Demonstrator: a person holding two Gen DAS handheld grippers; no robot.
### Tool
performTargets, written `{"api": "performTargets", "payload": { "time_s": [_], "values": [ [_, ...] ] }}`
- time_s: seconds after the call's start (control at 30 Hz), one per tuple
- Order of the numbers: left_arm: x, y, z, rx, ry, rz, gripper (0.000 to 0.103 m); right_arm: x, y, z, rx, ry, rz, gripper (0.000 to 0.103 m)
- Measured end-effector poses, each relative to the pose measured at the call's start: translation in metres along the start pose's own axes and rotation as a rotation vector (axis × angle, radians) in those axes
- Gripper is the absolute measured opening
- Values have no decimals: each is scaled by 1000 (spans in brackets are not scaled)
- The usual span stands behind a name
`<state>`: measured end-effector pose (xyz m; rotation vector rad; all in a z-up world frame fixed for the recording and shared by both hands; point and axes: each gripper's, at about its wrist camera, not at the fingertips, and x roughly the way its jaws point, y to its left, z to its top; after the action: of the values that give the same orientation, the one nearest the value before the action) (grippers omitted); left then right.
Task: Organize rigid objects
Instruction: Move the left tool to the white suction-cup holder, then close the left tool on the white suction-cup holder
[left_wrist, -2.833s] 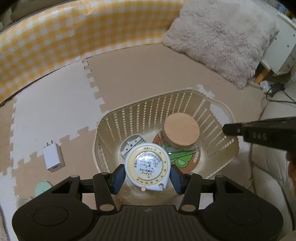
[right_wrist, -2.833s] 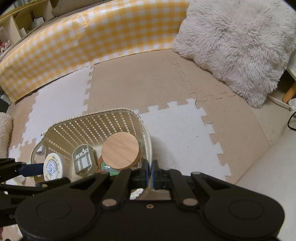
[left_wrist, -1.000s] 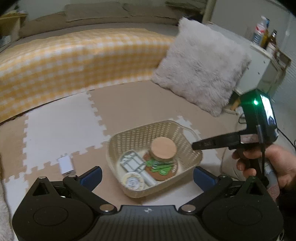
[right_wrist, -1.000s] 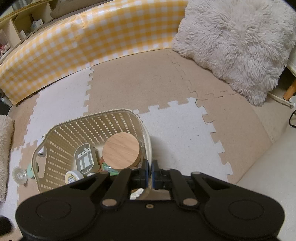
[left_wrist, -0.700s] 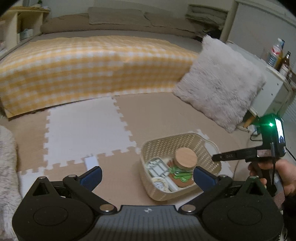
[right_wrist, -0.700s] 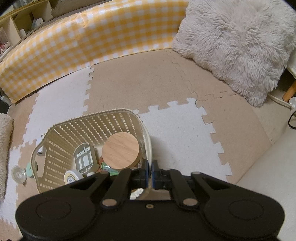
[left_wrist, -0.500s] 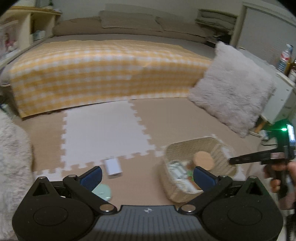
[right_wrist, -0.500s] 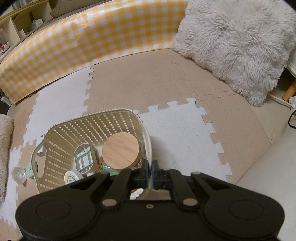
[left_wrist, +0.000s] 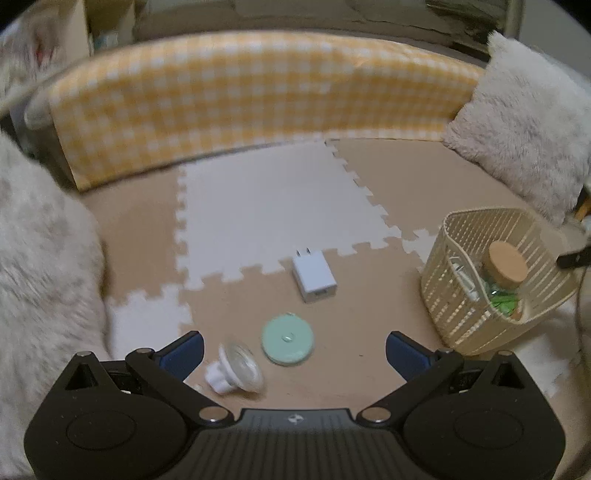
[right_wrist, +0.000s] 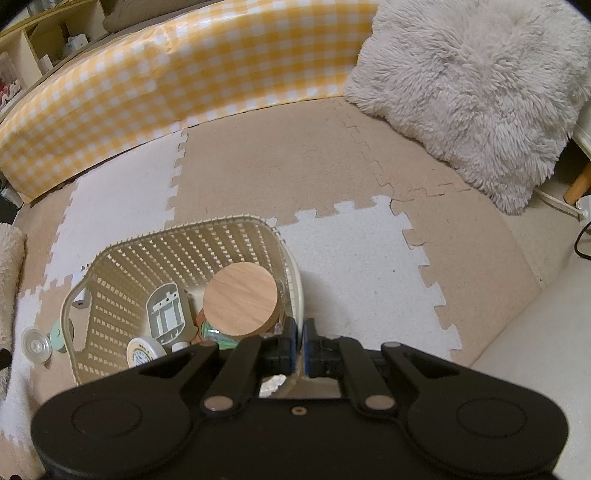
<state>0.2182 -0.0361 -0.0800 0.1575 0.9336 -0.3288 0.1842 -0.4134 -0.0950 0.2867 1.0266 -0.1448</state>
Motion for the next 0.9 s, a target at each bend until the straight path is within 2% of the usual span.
{"api": "performTargets", "payload": {
  "time_s": [0.07, 0.23, 0.37, 0.47, 0.63, 0.77, 0.9],
  "values": [
    [3, 6, 0, -48, 7, -26, 101, 0, 1, 0, -4, 0, -3, 4],
    [11, 22, 0, -178, 40, -30, 68, 0, 2, -1, -6, 1, -6, 5],
    [24, 36, -3, -257, 85, -13, 50, 1, 3, -2, -10, 12, -9, 5],
    [31, 45, -4, -297, 95, -3, 45, 1, 2, -2, -9, 12, -9, 5],
    [41, 49, -6, -297, 117, 40, 32, 1, 2, -2, -8, 10, -7, 5],
    [47, 56, -8, -316, 132, 53, 29, 2, 2, -1, -12, 10, -9, 5],
    [51, 60, -10, -326, 137, 77, 14, 2, 2, -2, -13, 9, -9, 5]
  ]
}}
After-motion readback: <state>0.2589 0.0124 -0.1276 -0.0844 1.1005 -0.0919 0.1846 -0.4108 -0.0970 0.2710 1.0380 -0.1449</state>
